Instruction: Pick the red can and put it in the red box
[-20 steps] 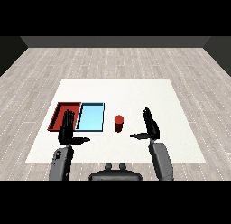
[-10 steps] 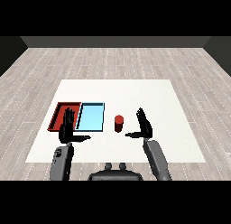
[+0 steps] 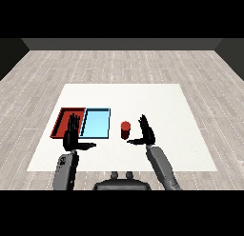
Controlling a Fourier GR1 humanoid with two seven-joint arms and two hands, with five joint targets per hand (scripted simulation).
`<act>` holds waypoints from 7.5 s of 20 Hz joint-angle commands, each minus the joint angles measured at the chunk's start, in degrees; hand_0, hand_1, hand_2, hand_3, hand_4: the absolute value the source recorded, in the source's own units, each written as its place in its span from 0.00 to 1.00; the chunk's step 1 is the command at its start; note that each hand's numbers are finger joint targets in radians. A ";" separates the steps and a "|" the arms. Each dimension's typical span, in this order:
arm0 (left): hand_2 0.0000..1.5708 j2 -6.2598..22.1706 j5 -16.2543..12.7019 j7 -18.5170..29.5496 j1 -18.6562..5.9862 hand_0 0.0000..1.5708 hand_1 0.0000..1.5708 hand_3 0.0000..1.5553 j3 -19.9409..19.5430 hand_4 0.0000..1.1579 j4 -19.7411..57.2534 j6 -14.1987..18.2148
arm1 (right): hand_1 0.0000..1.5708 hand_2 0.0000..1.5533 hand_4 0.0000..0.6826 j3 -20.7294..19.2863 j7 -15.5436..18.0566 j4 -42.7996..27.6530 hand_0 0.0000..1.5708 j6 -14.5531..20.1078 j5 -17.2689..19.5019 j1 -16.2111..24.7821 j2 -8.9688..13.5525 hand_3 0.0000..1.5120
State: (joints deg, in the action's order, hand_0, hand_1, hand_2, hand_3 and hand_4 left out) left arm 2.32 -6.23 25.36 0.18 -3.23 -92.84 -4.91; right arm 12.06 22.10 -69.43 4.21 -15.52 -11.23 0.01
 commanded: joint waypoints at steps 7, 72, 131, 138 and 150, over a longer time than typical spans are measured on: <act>0.00 1.69 -2.38 -0.61 -1.21 0.00 0.00 0.00 -2.57 0.00 -0.15 -1.29 | 0.00 0.00 0.00 7.05 9.40 15.12 0.00 5.05 -10.76 -8.94 -0.01 0.00; 0.00 -0.09 -1.90 -0.37 -0.59 0.00 0.00 0.00 -1.27 0.00 -1.05 -0.50 | 0.98 0.95 0.84 31.35 8.91 30.48 0.98 27.16 -32.30 -24.50 -0.01 0.94; 0.00 -2.32 3.42 -10.95 -11.39 0.00 0.00 0.00 22.47 0.00 10.94 13.95 | 0.92 0.93 0.95 15.81 -2.09 -16.25 0.92 26.01 2.05 -12.62 3.65 0.92; 0.00 -2.32 -0.19 -13.03 -14.93 0.00 0.00 0.00 24.20 0.00 13.34 16.89 | 0.93 0.92 0.96 14.30 -3.14 -19.09 0.93 22.44 6.79 -8.98 2.13 0.92; 0.00 -2.32 -7.04 -5.86 -20.49 0.00 0.00 0.00 30.91 0.00 23.30 21.11 | 0.92 0.92 0.96 12.98 -0.49 -19.25 0.92 18.52 5.00 -6.51 0.03 0.92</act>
State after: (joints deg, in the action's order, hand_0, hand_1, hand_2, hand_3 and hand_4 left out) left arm 0.00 -10.96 15.84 -17.62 26.50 -74.52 15.65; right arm 24.21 19.05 -87.94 24.03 -9.41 -20.59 0.51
